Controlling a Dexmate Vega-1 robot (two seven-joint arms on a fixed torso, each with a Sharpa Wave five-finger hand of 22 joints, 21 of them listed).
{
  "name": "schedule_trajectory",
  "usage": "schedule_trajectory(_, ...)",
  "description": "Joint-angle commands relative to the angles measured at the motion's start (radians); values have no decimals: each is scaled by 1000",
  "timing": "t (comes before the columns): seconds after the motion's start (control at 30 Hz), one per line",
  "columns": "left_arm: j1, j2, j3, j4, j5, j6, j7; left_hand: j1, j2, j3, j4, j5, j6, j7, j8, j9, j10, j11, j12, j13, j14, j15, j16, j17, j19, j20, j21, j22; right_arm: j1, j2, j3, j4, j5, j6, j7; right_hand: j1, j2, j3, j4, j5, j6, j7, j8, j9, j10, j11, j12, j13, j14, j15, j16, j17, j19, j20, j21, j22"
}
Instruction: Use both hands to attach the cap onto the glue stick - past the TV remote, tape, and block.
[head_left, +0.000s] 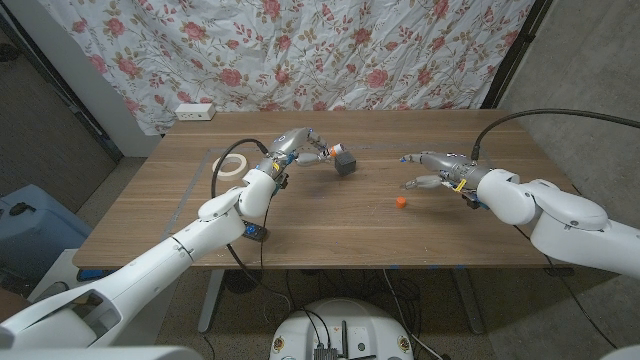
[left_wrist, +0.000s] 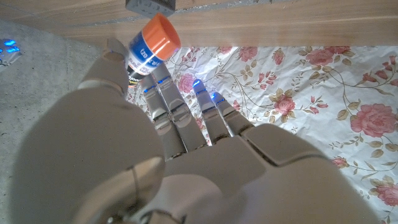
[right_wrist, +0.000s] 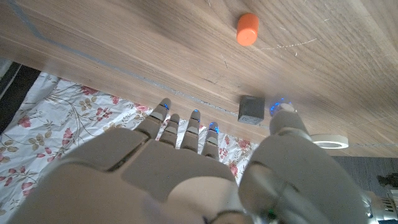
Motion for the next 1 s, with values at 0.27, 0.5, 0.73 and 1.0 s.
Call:
schedule_trajectory(0.27, -39, -34, 16, 89, -69, -80, 7, -1, 47, -4, 5, 5, 90, -5, -3, 9, 37, -42, 3, 2, -6, -150, 2, 1, -6, -39, -1, 3, 154, 43, -152, -26, -197, -76, 257, 32, -40, 3, 4, -12, -15, -20, 0, 6, -4, 4, -1, 8, -4, 16, 3, 1, 5, 15, 1, 3)
schedule_trajectory(0.5, -56, -51, 25, 127, -94, -114, 3, -3, 46, -6, 5, 5, 88, -4, -5, 9, 36, -42, 3, 2, -7, -149, 1, 1, -9, -39, -2, 3, 185, 84, -198, -3, -279, -67, 322, 40, -45, 4, 6, -16, -17, -25, 0, 7, -3, 2, 0, 10, 3, 16, 6, 2, 11, 18, 2, 3)
schedule_trajectory(0.73, -83, -57, 41, 169, -91, -153, -4, -4, 47, -7, 5, 5, 90, -5, -6, 9, 34, -42, 2, 2, -8, -150, 1, 1, -9, -38, -2, 3, 196, 116, -223, 31, -341, -42, 359, 52, -50, 6, 10, -21, -6, -24, 6, 8, 8, -4, 5, 13, 17, 1, 13, 3, 20, 11, 4, 4)
schedule_trajectory(1.0, -102, -68, 51, 203, -99, -182, -11, -6, 48, -8, 5, 5, 88, -5, -9, 9, 33, -42, 2, 2, -9, -149, 1, 1, -10, -38, -1, 3, 195, 139, -227, 59, -379, -26, 393, 67, -50, 11, 12, -26, 6, -30, 12, 8, 23, -11, 11, 17, 28, -10, 17, 3, 28, 5, 5, 4)
